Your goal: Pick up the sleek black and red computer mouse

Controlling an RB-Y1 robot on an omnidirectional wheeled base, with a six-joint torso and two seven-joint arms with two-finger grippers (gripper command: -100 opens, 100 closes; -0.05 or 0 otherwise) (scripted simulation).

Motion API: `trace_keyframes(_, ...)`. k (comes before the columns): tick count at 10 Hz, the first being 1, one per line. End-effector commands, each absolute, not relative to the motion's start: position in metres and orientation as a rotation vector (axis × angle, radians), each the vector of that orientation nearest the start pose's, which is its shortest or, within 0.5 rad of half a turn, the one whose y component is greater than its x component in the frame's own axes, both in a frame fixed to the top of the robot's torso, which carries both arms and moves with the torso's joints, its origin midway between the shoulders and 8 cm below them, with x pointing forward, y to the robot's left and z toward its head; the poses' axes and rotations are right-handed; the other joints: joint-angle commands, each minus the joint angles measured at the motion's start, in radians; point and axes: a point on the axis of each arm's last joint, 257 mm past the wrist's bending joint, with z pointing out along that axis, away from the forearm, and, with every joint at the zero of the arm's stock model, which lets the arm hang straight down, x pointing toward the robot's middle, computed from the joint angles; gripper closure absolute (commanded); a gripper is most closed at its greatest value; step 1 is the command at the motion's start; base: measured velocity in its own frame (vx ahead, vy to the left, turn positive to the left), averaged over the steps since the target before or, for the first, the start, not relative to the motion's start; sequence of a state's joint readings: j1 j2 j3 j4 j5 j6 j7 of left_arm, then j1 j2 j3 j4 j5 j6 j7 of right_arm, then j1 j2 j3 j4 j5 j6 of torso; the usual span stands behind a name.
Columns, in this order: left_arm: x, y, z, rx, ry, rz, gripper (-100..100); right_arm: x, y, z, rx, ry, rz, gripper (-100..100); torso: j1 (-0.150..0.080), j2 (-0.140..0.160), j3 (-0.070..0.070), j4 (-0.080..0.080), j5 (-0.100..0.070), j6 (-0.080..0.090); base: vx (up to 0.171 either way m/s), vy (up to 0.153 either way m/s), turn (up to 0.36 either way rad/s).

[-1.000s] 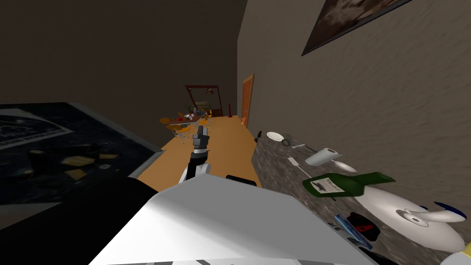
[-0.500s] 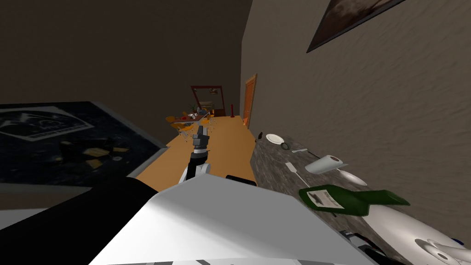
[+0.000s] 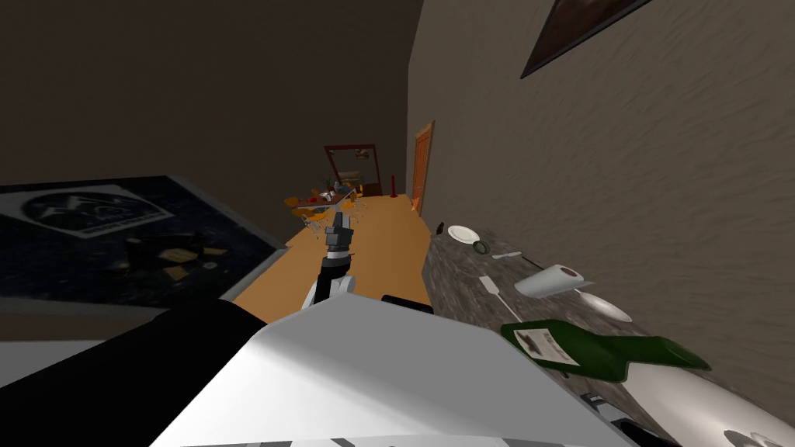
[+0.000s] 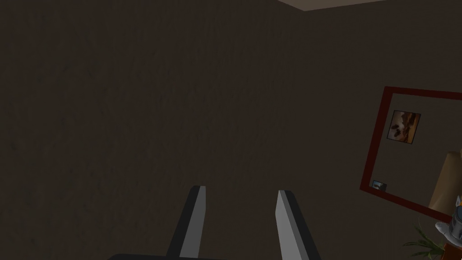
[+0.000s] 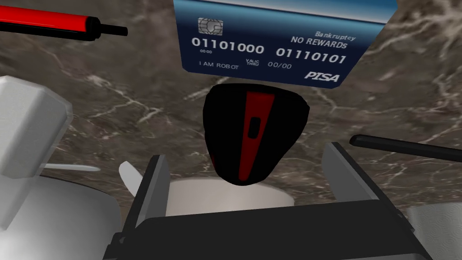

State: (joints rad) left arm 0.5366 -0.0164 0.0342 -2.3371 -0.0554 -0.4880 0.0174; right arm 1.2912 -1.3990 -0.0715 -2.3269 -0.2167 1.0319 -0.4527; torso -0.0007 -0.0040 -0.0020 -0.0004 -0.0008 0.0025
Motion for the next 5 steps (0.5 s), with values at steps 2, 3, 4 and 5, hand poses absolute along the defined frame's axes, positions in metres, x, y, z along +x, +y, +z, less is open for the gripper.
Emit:
trace_keyframes(2, 0.3308, 0.2871, 0.0361, -0.626, 0.618, -1.237, 0, 0.0285, -0.5474, -0.3403, 1.498, 2.323, -0.578, -100, 0.001, 0.001, 0.000, 0.000, 0.000, 0.000, -0.017, 0.026, 0.054)
trace_keyframes(3, 0.3308, 0.2871, 0.0361, -0.626, 0.618, -1.237, 0, 0.0293, -0.5451, -0.3381, 1.496, 2.325, -0.579, -100, 0.001, 0.000, 0.000, 0.000, 0.000, 0.000, -0.005, 0.009, 0.008)
trace_keyframes(4, 0.3308, 0.2871, 0.0361, -0.626, 0.618, -1.237, 0, 0.0293, -0.5453, -0.3385, 1.495, 2.326, -0.578, 100, 0.000, 0.000, 0.000, 0.000, 0.000, 0.000, 0.000, 0.000, 0.000)
trace_keyframes(5, 0.3308, 0.2871, 0.0361, -0.626, 0.618, -1.237, 0, 0.0297, -0.5452, -0.3384, 1.495, 2.326, -0.576, 100, 0.000, 0.000, 0.000, 0.000, 0.000, 0.000, 0.000, 0.000, 0.000)
